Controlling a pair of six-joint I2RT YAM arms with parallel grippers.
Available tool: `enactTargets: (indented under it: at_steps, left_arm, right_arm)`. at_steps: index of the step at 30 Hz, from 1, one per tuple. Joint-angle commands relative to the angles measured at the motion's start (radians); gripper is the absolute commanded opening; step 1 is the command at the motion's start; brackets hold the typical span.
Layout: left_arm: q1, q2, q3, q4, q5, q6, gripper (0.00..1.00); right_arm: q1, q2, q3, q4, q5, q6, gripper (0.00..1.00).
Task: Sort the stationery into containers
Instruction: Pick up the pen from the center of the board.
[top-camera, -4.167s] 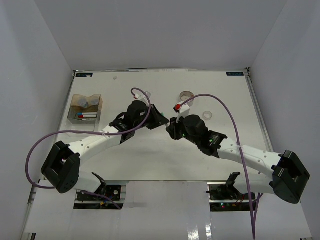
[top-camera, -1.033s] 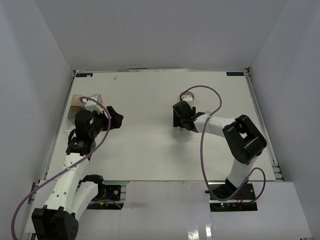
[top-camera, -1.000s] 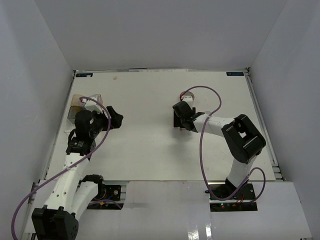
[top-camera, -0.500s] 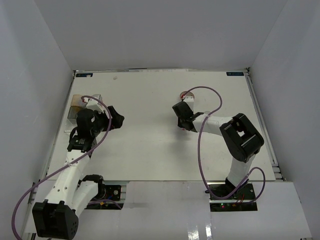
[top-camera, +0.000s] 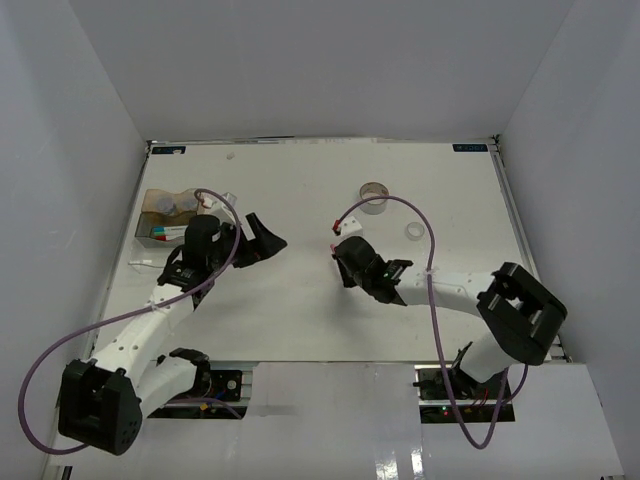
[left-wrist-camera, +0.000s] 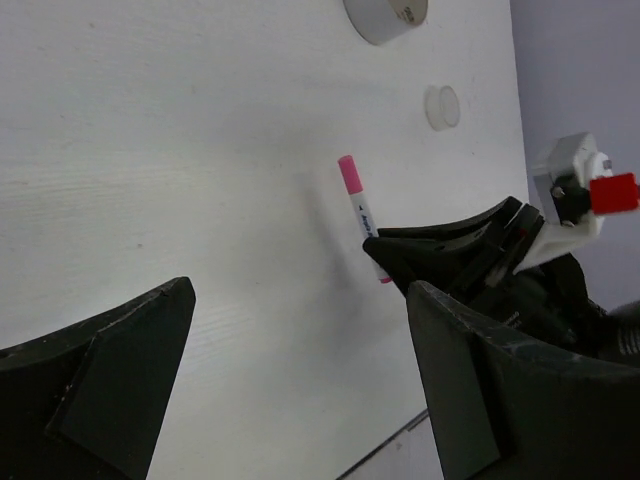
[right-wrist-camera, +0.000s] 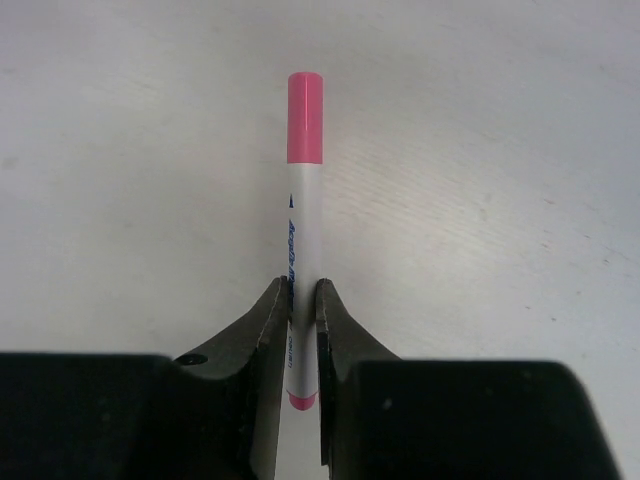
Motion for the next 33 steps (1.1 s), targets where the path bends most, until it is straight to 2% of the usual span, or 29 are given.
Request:
enactTargets:
  at_steps: [1,9,16,20,21,24,25,29,30,32,33]
  left_arm:
    - [-0.085,0.029,0.003,0.082,0.009,-0.133,0.98]
    - [-0.27,0.165,0.063,0.119,-0.114,-0.232,0.96]
    - [-0.332,0.22,0.109,0.136,-0.171,-0.262,0.79]
    - [-0.346,0.248,0.115,0.142,-0.177,-0.271,0.57]
    - [-0.349,0.251,0.115,0.142,-0.175,-0.274,0.44]
    - [-0.352,0.251,0.112,0.143,-0.177,-0.282,0.3]
    - [-0.352,0.25,0.111,0.143,-0.177,-0.285,0.23]
    - [-0.352,0.239,0.106,0.143,-0.189,-0.282,0.13]
    - [-0.352,0.236,0.106,0.142,-0.198,-0.283,0.12]
    - [-0.349,0.225,0.11,0.12,-0.241,-0.279,0.1]
    - [-0.346,0.222,0.12,0.108,-0.259,-0.269,0.09]
  right_arm:
    - [0.075,-0.109,-0.031,0.136,-0.057,-0.062,0.15]
    - [0.153,-0.235,-0.094,0.306,-0.146,-0.098,0.18]
    - [0.169,-0.255,-0.1,0.334,-0.16,-0.1,0.19]
    - [0.169,-0.252,-0.102,0.342,-0.163,-0.094,0.2]
    - [0.17,-0.252,-0.102,0.343,-0.163,-0.094,0.2]
    - [0.17,-0.252,-0.105,0.343,-0.157,-0.089,0.2]
    - [0.17,-0.252,-0.105,0.345,-0.156,-0.091,0.22]
    - [0.17,-0.255,-0.111,0.349,-0.137,-0.089,0.39]
    - [0.169,-0.258,-0.113,0.348,-0.133,-0.086,0.5]
    - [0.169,-0.269,-0.122,0.346,-0.123,-0.088,0.63]
    - [0.169,-0.273,-0.126,0.345,-0.116,-0.092,0.74]
